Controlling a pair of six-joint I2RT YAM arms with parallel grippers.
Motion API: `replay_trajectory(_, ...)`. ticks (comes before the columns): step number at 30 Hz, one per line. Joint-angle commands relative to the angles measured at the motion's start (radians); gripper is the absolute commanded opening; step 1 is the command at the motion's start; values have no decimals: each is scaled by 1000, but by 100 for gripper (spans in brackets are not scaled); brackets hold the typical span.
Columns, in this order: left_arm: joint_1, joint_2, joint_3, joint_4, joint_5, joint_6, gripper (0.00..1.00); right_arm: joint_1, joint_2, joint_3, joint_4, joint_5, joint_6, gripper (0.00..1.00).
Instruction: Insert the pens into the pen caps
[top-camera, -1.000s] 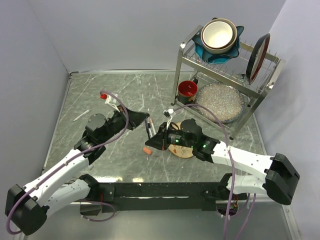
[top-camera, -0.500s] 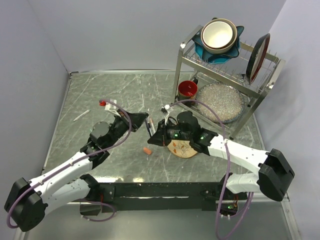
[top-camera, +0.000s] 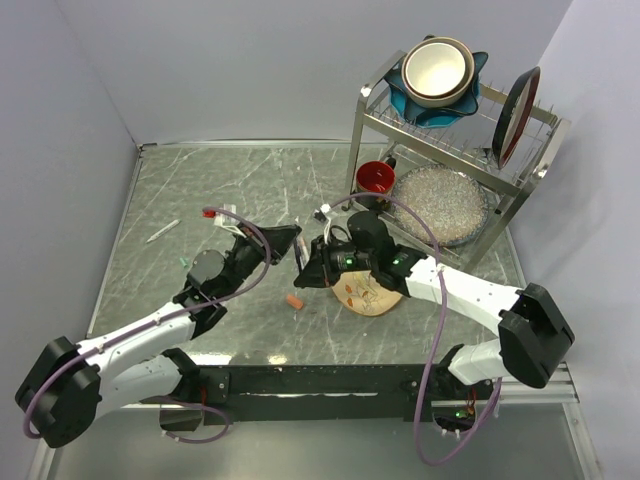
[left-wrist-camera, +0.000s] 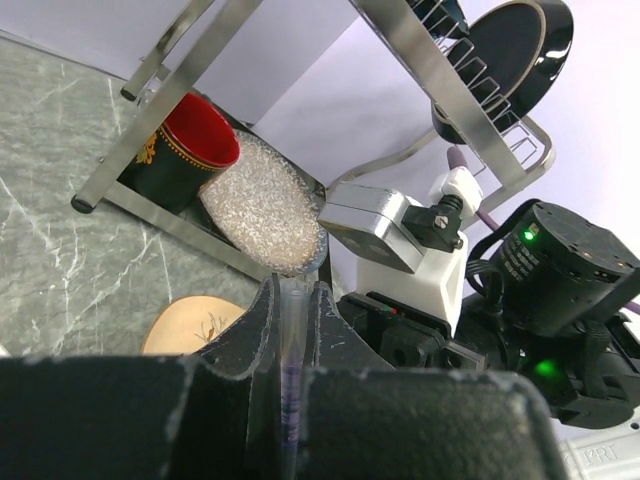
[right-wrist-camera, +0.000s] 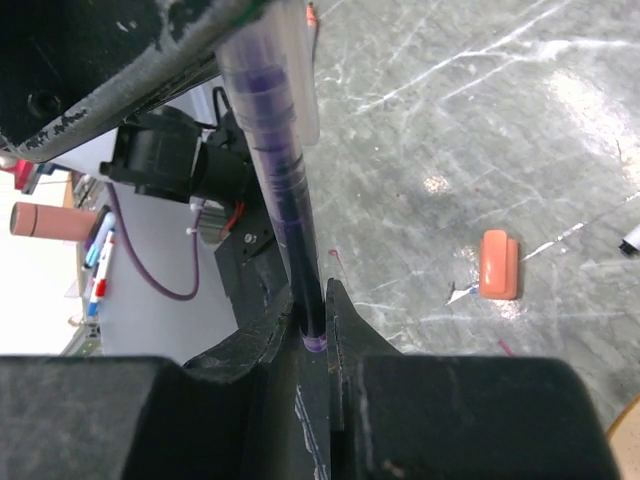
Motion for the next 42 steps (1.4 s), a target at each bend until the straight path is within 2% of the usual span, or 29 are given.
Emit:
replay_trajectory(1, -127, -12, -58, -322, 404, -68, 1, -138, -74, 132, 576, 270, 30, 0)
replay_trajectory(3, -129, -38, -31, -397, 343, -62, 1, -140, -80, 118, 554, 252, 24, 0)
replay_trajectory(4, -127, -66, 18, -503, 314, -44, 1, -138, -91, 101, 518, 246, 24, 0)
replay_trajectory(7, -126, -101, 145, -671, 194, -5, 1, -127, -132, 3, 529, 195, 59, 0)
replay_trajectory(10, -116, -95, 262, -769, 70, 10, 1, -120, -192, -86, 530, 200, 79, 1)
replay_trajectory(12, -109, -77, 328, -826, 26, 26, 1, -118, -216, -115, 513, 181, 81, 8)
replay_trajectory(14, -78, -60, 367, -871, -8, 26, 1, -120, -244, -141, 452, 163, 78, 18)
replay_trajectory(16, -28, -40, 422, -906, -39, 33, 1, -120, -266, -161, 357, 129, 70, 23)
replay_trajectory(17, -8, -33, 439, -938, -47, 36, 1, -118, -290, -169, 321, 119, 66, 30)
replay_trajectory(19, 70, -13, 469, -946, -27, 47, 1, -120, -322, -215, 263, 68, 56, 38)
replay_trajectory(20, 100, -5, 476, -951, -16, 47, 1, -117, -368, -235, 250, 56, 55, 47)
replay_trajectory(22, 170, 26, 494, -951, 11, 61, 1, -117, -419, -291, 221, 31, 47, 55)
replay_trajectory(23, 189, 40, 500, -952, 15, 65, 1, -118, -443, -310, 214, 29, 44, 63)
replay_trajectory(29, 293, 202, 517, -940, 15, 101, 1, -117, -635, -387, 138, 106, 38, 86)
replay_trajectory(32, 321, 312, 528, -914, 10, 93, 1, -117, -674, -396, 114, 143, 36, 94)
replay_trajectory(36, 332, 472, 557, -862, 15, 79, 1, -118, -686, -382, 92, 125, 47, 98)
replay_trajectory(42, 335, 693, 640, -866, 34, 69, 1, -118, -694, -362, 63, 125, 24, 100)
